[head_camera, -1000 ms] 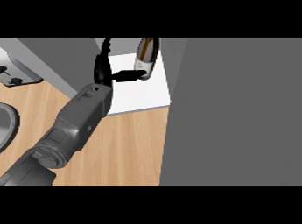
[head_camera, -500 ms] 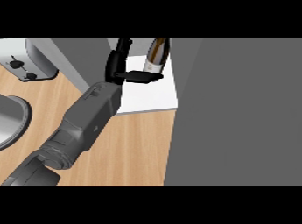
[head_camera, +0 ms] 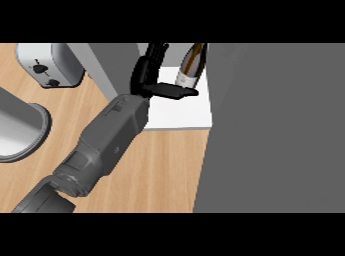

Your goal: Pick up the wine, place it into the cabinet and close the cabinet

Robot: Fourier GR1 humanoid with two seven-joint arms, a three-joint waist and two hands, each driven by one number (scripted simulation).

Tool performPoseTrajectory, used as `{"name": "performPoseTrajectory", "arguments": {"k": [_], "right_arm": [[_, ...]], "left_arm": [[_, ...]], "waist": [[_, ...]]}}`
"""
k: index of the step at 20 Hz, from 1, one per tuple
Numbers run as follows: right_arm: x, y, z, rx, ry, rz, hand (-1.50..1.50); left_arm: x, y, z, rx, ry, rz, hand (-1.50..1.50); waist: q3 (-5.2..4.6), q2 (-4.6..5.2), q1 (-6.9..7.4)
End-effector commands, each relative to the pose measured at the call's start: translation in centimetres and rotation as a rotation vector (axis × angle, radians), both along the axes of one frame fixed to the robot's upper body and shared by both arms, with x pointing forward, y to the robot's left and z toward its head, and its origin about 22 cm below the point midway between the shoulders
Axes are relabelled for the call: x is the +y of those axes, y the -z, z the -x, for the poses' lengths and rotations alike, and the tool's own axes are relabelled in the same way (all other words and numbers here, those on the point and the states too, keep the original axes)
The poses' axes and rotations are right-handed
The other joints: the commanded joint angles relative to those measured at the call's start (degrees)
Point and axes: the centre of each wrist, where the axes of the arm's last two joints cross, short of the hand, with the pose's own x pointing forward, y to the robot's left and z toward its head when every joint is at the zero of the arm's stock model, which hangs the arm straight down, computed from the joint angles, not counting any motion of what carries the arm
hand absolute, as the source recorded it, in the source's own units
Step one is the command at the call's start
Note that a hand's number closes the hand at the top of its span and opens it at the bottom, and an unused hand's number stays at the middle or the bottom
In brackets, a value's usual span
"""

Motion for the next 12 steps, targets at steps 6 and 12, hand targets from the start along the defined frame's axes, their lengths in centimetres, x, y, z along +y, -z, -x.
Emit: {"name": "performPoseTrajectory", "arguments": {"k": [6, 12], "right_arm": [[-0.5, -0.1, 1.5, -0.018, 0.034, -0.003, -1.5], [0.1, -0.6, 2.4, -0.031, 0.033, 0.015, -1.5]], "left_arm": [[-3.2, -1.1, 2.7, -0.059, 0.103, -0.022, -1.5], [-5.6, -3.5, 6.3, -0.061, 0.143, -0.003, -1.5]], "waist": [[0.22, -1.22, 2.39], [0.18, -1.4, 2.77]]}}
